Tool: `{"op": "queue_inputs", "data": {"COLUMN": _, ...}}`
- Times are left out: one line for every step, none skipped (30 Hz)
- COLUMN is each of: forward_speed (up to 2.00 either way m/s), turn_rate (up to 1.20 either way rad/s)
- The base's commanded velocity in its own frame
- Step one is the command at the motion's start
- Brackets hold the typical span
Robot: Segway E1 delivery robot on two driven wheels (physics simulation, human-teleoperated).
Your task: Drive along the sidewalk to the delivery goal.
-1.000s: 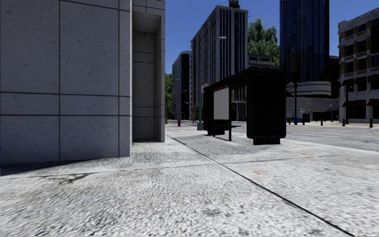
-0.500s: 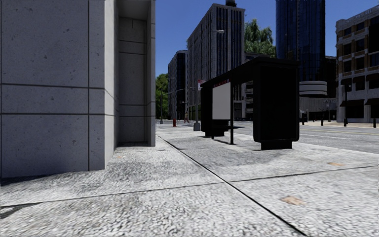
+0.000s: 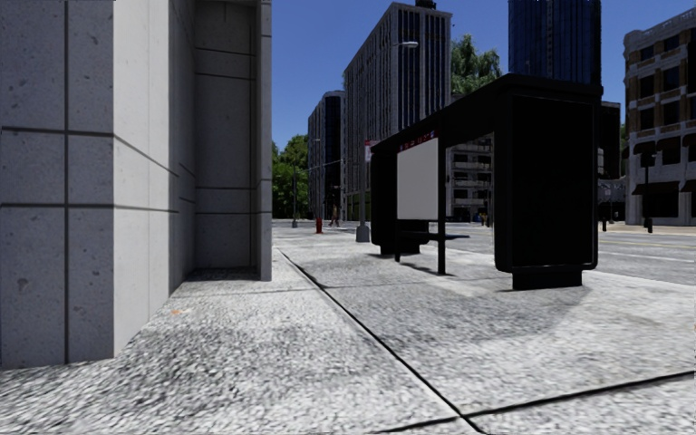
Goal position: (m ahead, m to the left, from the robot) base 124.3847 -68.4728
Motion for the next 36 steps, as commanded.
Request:
{"op": "queue_inputs", "data": {"forward_speed": 1.95, "turn_rate": 0.0}}
{"op": "queue_inputs", "data": {"forward_speed": 1.95, "turn_rate": 0.0}}
{"op": "queue_inputs", "data": {"forward_speed": 1.95, "turn_rate": 0.0}}
{"op": "queue_inputs", "data": {"forward_speed": 1.95, "turn_rate": 0.0}}
{"op": "queue_inputs", "data": {"forward_speed": 1.95, "turn_rate": 0.0}}
{"op": "queue_inputs", "data": {"forward_speed": 1.95, "turn_rate": 0.0}}
{"op": "queue_inputs", "data": {"forward_speed": 1.95, "turn_rate": 0.0}}
{"op": "queue_inputs", "data": {"forward_speed": 1.95, "turn_rate": 0.0}}
{"op": "queue_inputs", "data": {"forward_speed": 1.95, "turn_rate": 0.0}}
{"op": "queue_inputs", "data": {"forward_speed": 1.95, "turn_rate": 0.0}}
{"op": "queue_inputs", "data": {"forward_speed": 1.95, "turn_rate": 0.0}}
{"op": "queue_inputs", "data": {"forward_speed": 1.95, "turn_rate": 0.0}}
{"op": "queue_inputs", "data": {"forward_speed": 1.95, "turn_rate": 0.0}}
{"op": "queue_inputs", "data": {"forward_speed": 1.95, "turn_rate": 0.0}}
{"op": "queue_inputs", "data": {"forward_speed": 1.95, "turn_rate": 0.0}}
{"op": "queue_inputs", "data": {"forward_speed": 1.95, "turn_rate": 0.0}}
{"op": "queue_inputs", "data": {"forward_speed": 1.95, "turn_rate": 0.0}}
{"op": "queue_inputs", "data": {"forward_speed": 1.95, "turn_rate": 0.0}}
{"op": "queue_inputs", "data": {"forward_speed": 1.95, "turn_rate": 0.0}}
{"op": "queue_inputs", "data": {"forward_speed": 1.95, "turn_rate": 0.0}}
{"op": "queue_inputs", "data": {"forward_speed": 1.95, "turn_rate": 0.0}}
{"op": "queue_inputs", "data": {"forward_speed": 1.95, "turn_rate": 0.0}}
{"op": "queue_inputs", "data": {"forward_speed": 1.95, "turn_rate": 0.0}}
{"op": "queue_inputs", "data": {"forward_speed": 1.95, "turn_rate": 0.0}}
{"op": "queue_inputs", "data": {"forward_speed": 1.95, "turn_rate": 0.0}}
{"op": "queue_inputs", "data": {"forward_speed": 1.95, "turn_rate": 0.0}}
{"op": "queue_inputs", "data": {"forward_speed": 1.95, "turn_rate": 0.0}}
{"op": "queue_inputs", "data": {"forward_speed": 1.95, "turn_rate": 0.0}}
{"op": "queue_inputs", "data": {"forward_speed": 1.95, "turn_rate": 0.0}}
{"op": "queue_inputs", "data": {"forward_speed": 1.95, "turn_rate": 0.0}}
{"op": "queue_inputs", "data": {"forward_speed": 1.95, "turn_rate": 0.0}}
{"op": "queue_inputs", "data": {"forward_speed": 1.95, "turn_rate": 0.0}}
{"op": "queue_inputs", "data": {"forward_speed": 1.95, "turn_rate": 0.0}}
{"op": "queue_inputs", "data": {"forward_speed": 1.95, "turn_rate": 0.0}}
{"op": "queue_inputs", "data": {"forward_speed": 1.95, "turn_rate": 0.0}}
{"op": "queue_inputs", "data": {"forward_speed": 1.95, "turn_rate": 0.0}}
